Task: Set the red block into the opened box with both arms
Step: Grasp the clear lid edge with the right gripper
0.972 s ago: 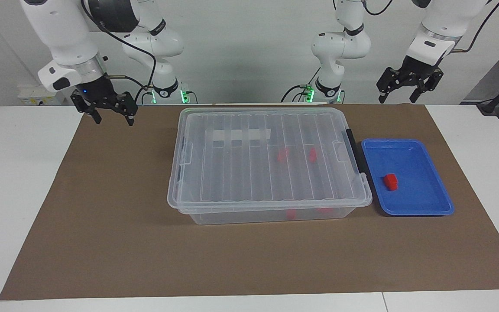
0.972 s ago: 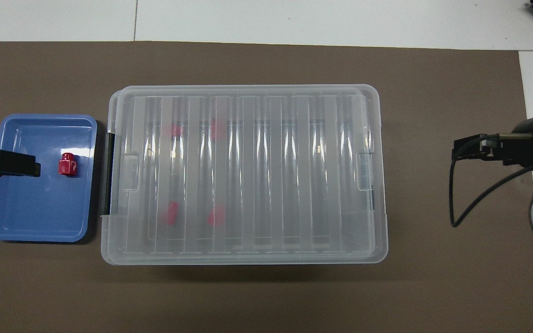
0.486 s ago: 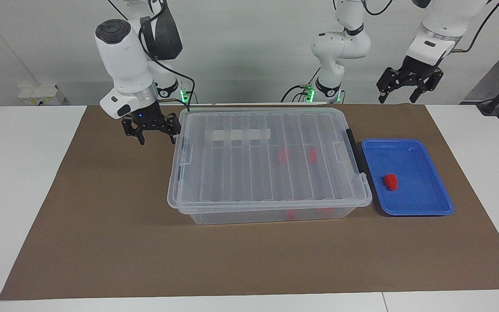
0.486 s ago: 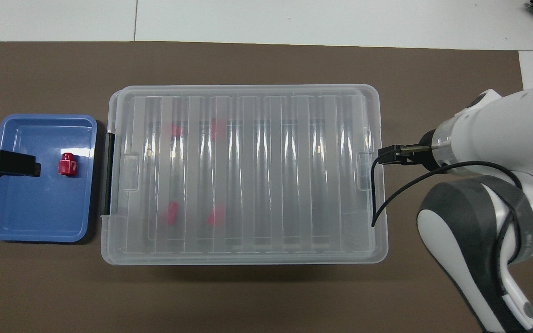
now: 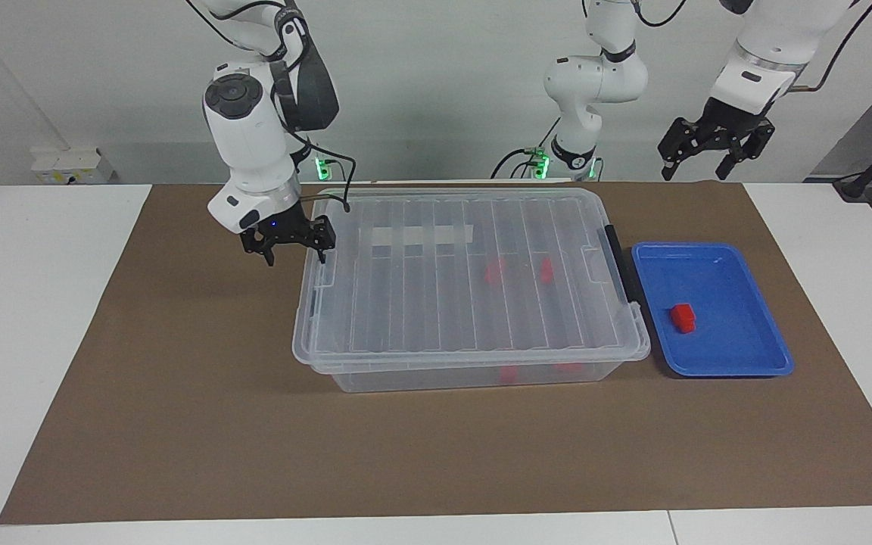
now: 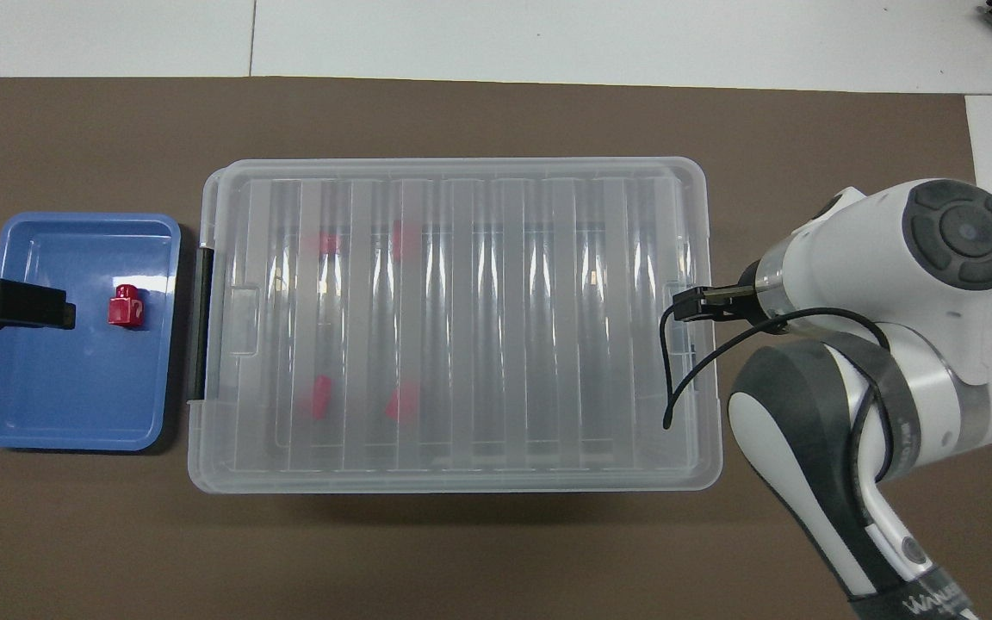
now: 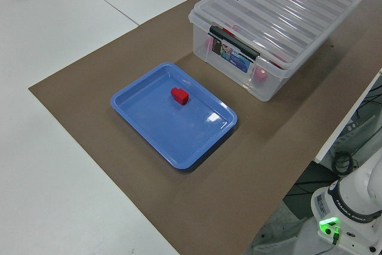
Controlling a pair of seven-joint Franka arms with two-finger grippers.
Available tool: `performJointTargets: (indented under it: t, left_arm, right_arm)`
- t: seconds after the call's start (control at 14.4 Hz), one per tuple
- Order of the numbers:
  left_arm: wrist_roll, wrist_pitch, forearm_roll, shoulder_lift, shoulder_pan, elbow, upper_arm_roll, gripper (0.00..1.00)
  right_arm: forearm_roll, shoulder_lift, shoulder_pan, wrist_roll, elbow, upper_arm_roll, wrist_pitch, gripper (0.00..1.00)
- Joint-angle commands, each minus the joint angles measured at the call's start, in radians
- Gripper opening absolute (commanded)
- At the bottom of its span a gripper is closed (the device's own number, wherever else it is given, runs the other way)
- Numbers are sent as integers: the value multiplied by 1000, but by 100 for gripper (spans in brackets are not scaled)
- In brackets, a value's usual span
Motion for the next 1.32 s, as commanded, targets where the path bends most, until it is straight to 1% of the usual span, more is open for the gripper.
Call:
performJointTargets:
  t: [0.0,0.49,1.25]
  left_arm:
    - [2,-5,-8,-10,-10,-9,13,100]
    - [2,-5,-8,-10,-10,-9,13,100]
    - [2,-5,-8,-9,-10,-9,13,100]
  right_arm:
    - [24,-7,0,1,-44,-1,52,100]
    - [24,-1,-3,-19,-76,-1,54,100]
    - [3,4,-20,-33,-68,-4,55,100]
